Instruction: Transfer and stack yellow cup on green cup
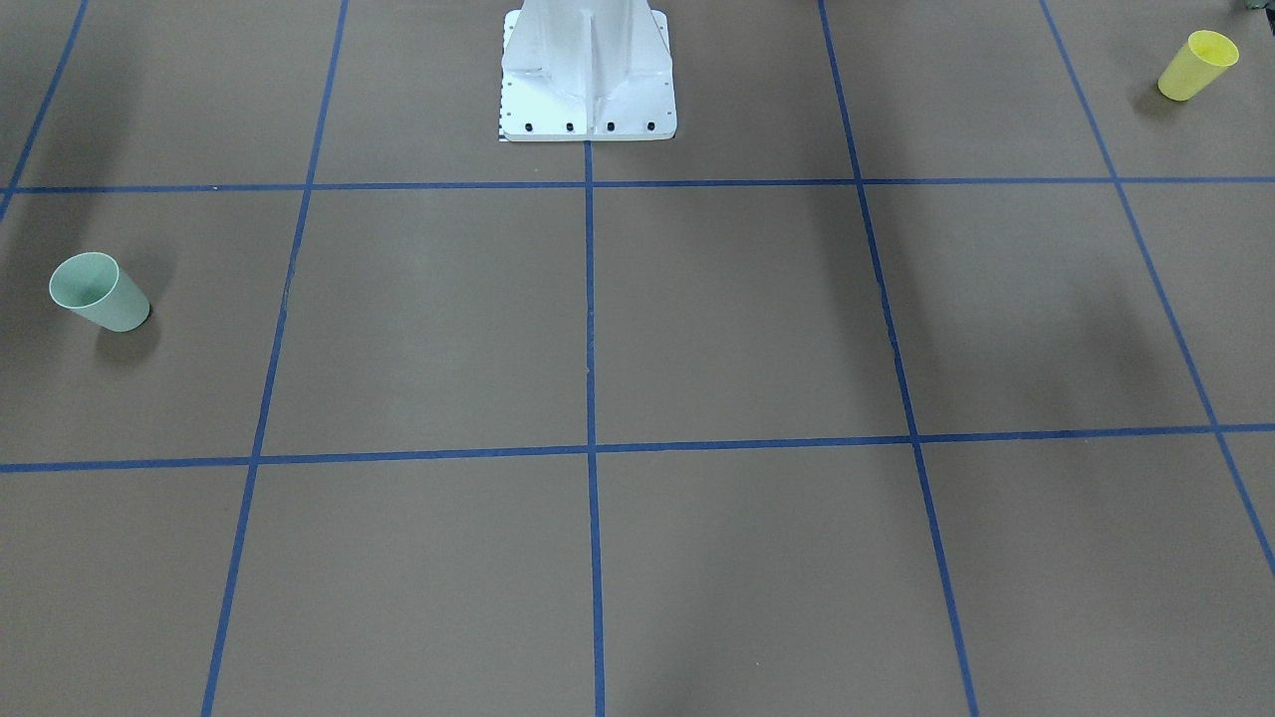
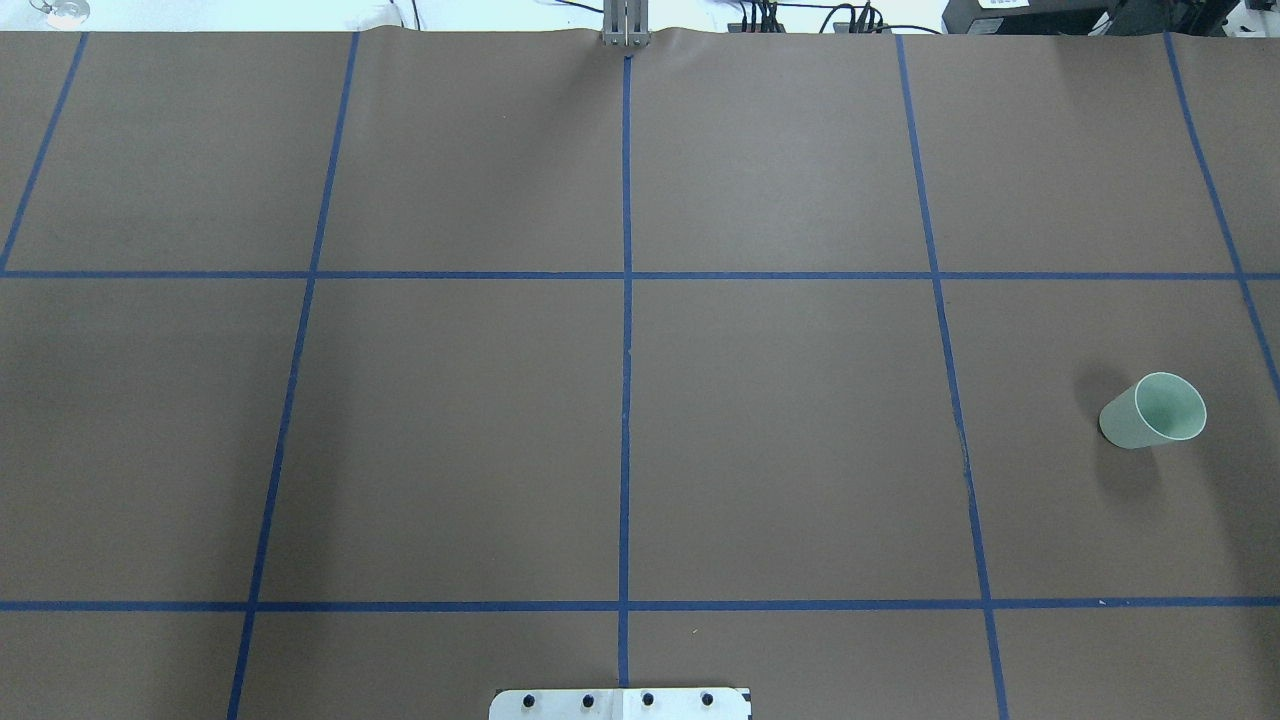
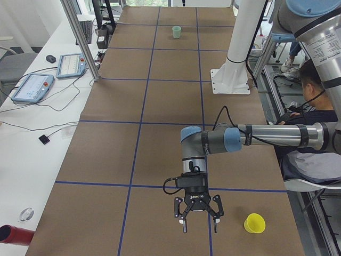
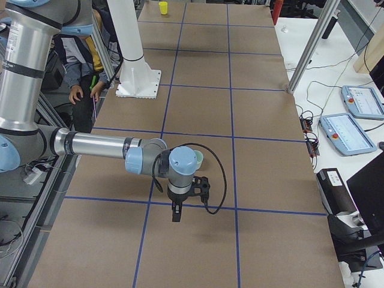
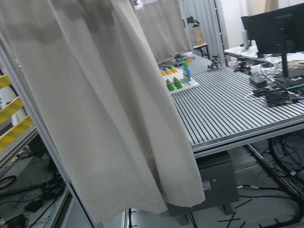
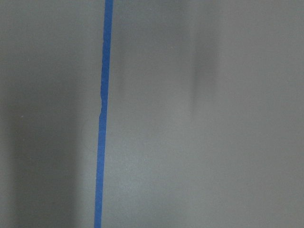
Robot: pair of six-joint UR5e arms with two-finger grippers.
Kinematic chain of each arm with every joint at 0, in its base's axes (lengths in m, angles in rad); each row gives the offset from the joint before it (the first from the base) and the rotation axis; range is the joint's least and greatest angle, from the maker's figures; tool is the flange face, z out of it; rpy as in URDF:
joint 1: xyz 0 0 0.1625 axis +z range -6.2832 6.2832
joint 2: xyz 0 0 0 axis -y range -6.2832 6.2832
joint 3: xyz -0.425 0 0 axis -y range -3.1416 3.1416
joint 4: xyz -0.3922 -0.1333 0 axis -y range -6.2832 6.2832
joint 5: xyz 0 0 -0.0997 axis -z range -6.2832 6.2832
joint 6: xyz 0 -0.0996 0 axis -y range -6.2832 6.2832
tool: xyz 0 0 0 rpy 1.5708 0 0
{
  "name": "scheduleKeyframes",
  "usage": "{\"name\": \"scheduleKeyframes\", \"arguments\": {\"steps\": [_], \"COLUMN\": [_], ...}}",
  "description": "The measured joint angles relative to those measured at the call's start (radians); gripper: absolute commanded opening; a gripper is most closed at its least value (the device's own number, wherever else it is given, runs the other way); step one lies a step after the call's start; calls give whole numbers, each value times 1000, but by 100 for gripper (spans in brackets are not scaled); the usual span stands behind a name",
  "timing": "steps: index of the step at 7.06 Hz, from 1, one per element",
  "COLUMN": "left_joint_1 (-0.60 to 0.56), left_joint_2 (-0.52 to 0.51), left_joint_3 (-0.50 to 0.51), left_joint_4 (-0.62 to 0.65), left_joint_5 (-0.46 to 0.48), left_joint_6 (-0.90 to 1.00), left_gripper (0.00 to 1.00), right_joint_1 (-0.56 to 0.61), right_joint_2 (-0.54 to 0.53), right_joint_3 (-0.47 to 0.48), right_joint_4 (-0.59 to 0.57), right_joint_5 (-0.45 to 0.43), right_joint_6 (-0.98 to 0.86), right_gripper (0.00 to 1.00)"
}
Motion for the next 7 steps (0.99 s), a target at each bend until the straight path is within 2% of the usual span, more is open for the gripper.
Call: {"name": "scheduleKeyframes", "arguments": {"steps": [2,4,7], "left_joint_1": [80,235,385], "left_joint_2": [-3,-51,-205], "left_joint_3": [21,52,227], "left_joint_4": [197,359,454], "left_joint_5": [-59,-239,-481], "left_joint_6": [-232,-453,-675], "left_gripper": [100,100,100], "right_joint_1": [0,-1,-1], "right_joint_2": [1,5,9], "right_joint_3": [-1,-3,-4], "right_joint_4": [5,6,7], "right_joint_5": [2,1,0], "right_joint_6": [0,1,2], "right_gripper": [100,100,100]}}
